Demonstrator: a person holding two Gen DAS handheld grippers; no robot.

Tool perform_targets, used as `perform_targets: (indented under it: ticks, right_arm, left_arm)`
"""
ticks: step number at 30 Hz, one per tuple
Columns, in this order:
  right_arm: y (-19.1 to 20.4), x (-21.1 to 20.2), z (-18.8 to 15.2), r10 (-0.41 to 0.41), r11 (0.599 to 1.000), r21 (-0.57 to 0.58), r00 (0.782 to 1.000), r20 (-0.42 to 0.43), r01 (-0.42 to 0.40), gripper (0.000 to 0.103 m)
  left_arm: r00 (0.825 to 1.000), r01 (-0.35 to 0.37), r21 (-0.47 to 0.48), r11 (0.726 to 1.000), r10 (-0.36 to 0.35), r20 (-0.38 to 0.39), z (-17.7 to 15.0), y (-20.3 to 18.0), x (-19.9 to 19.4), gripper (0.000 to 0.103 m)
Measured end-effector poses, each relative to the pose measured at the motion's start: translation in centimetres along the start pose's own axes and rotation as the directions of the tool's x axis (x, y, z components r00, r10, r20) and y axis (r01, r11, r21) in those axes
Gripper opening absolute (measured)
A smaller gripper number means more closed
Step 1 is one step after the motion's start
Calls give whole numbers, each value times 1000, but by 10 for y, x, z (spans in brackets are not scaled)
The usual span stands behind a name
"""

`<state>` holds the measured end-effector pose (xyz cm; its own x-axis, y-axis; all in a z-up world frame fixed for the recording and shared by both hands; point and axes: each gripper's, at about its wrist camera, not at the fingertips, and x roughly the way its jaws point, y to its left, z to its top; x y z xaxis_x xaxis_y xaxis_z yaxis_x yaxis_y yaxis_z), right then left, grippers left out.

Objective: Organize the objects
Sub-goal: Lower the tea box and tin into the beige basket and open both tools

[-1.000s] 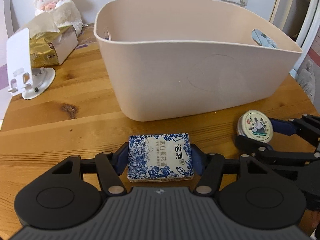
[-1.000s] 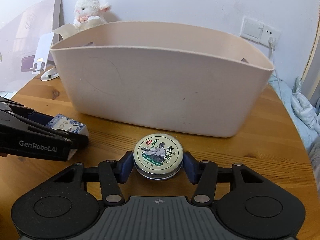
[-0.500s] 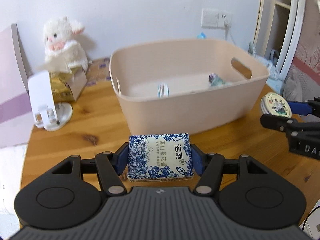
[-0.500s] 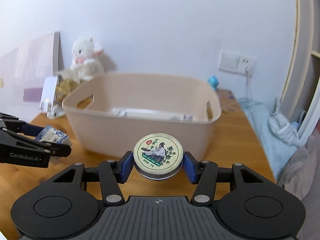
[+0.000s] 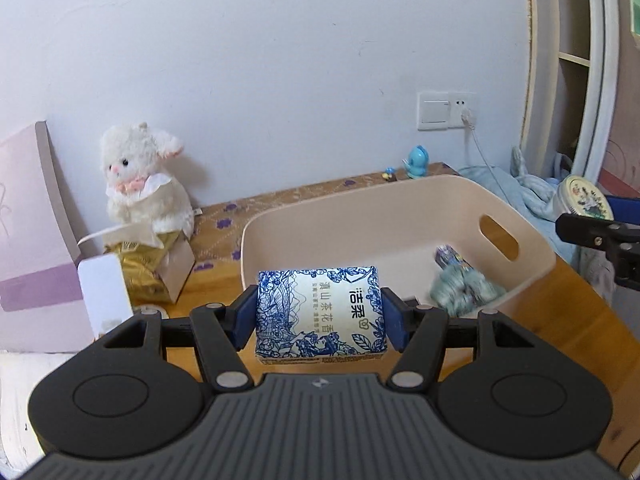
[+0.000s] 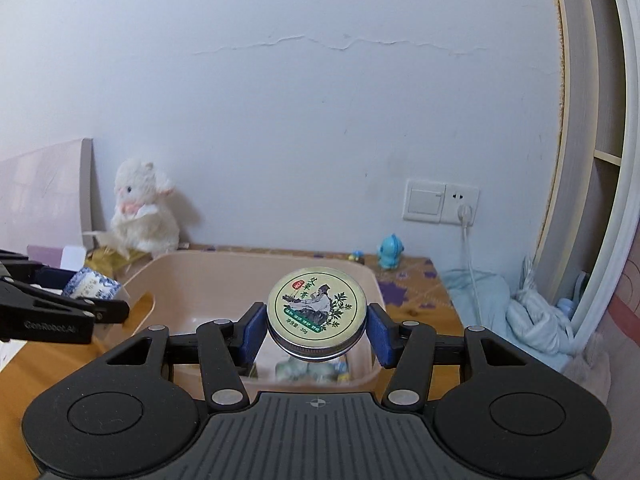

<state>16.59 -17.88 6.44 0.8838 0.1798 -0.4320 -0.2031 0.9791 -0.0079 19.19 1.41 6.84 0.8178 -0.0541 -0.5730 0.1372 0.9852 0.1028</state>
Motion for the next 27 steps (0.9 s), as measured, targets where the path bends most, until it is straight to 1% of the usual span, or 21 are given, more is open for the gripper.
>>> perform_targets:
  ticks: [4,8,15,20,23,24,25,27]
  right_arm:
    - [-2,22,5,-4,1000,2,1000,-14,4,51]
    - [-1,48,3,-9,1000,-3,999,-54,8,51]
    - [4,90,-7,-12,999,-31,987,-160,7,51]
    - [9,114,-16,-3,998,-54,968,-251,-10,51]
    - [14,124,-22,3,997,-68,954,-299,-24,52]
    - [15,126,-24,6,997,-71,949,-315,-30,54]
    - [14,127,-25,10,998,-63,947,-322,-32,58]
    - [11,126,-25,6,999,-43,946,-324,-21,61]
  left_arm:
    - [1000,-20,17,1000,20,-9,12,-7,26,65]
    - [998,-33,17,999,33,-51,18,-13,58,65]
    - [990,-38,6,999,38,-138,8,-21,103,65]
    - [979,-38,15,999,41,-199,0,-23,118,65]
    - [977,-36,18,999,39,-208,-3,-22,122,65]
    - [977,-37,22,999,40,-208,-3,-23,122,65]
    - [977,-33,24,999,37,-211,-4,-23,121,66]
    - [978,-24,17,1000,27,-208,-5,-23,118,66]
